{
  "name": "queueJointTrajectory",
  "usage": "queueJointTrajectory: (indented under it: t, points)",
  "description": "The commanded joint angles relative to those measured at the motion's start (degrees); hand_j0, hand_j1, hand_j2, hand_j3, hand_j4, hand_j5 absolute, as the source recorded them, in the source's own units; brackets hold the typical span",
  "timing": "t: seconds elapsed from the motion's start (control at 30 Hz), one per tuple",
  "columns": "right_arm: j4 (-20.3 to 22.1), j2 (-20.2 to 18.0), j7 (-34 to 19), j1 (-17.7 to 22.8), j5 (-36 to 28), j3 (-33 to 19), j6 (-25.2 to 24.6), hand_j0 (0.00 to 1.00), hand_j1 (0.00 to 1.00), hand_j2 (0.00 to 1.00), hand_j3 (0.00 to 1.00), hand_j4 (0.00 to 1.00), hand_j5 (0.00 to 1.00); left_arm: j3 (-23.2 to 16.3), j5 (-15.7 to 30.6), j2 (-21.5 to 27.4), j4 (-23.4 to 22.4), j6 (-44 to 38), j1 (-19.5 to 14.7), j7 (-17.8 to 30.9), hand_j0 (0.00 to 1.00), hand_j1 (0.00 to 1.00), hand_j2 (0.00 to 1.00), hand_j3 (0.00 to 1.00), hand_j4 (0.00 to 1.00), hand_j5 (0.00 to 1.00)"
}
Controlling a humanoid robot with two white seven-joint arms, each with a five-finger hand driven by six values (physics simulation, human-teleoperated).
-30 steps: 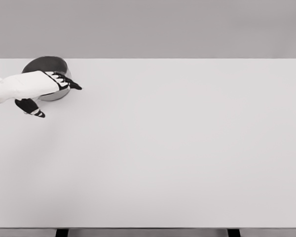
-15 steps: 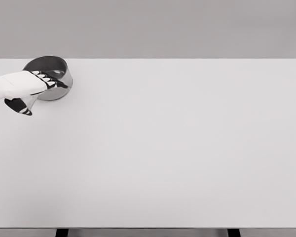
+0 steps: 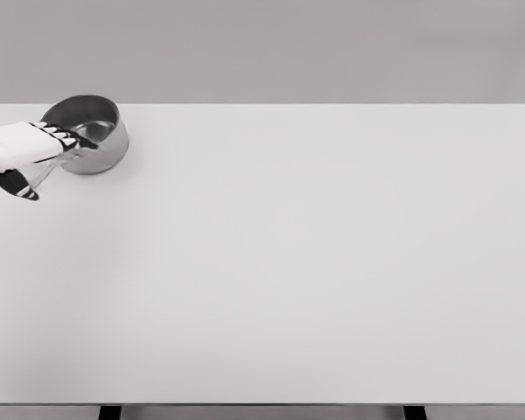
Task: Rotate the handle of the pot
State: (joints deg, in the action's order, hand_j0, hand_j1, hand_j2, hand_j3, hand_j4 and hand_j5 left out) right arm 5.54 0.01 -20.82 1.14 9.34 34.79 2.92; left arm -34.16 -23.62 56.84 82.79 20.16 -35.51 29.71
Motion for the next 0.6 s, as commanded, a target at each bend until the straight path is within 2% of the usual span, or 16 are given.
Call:
queueJointTrajectory:
  t: [0.0,0.3,0.57]
  points:
    - [0.0,0.0,0.0,-0.1,0.0,0.0,0.0,1.0,1.0,1.0,1.0,1.0,1.0,0.4,-0.1,-0.1,-2.1,0.0,0.0,-0.2,1.0,1.0,1.0,1.0,1.0,1.0]
    - [0.0,0.0,0.0,0.0,0.0,0.0,0.0,1.0,1.0,1.0,1.0,1.0,1.0,0.5,-1.2,-1.2,-9.6,-0.1,-0.4,-3.9,1.0,1.0,1.0,1.0,1.0,1.0]
    - [0.0,0.0,0.0,0.0,0.0,0.0,0.0,1.0,1.0,1.0,1.0,1.0,1.0,0.5,-1.5,-2.4,-13.7,-0.4,-1.1,-6.4,1.0,1.0,1.0,1.0,1.0,1.0]
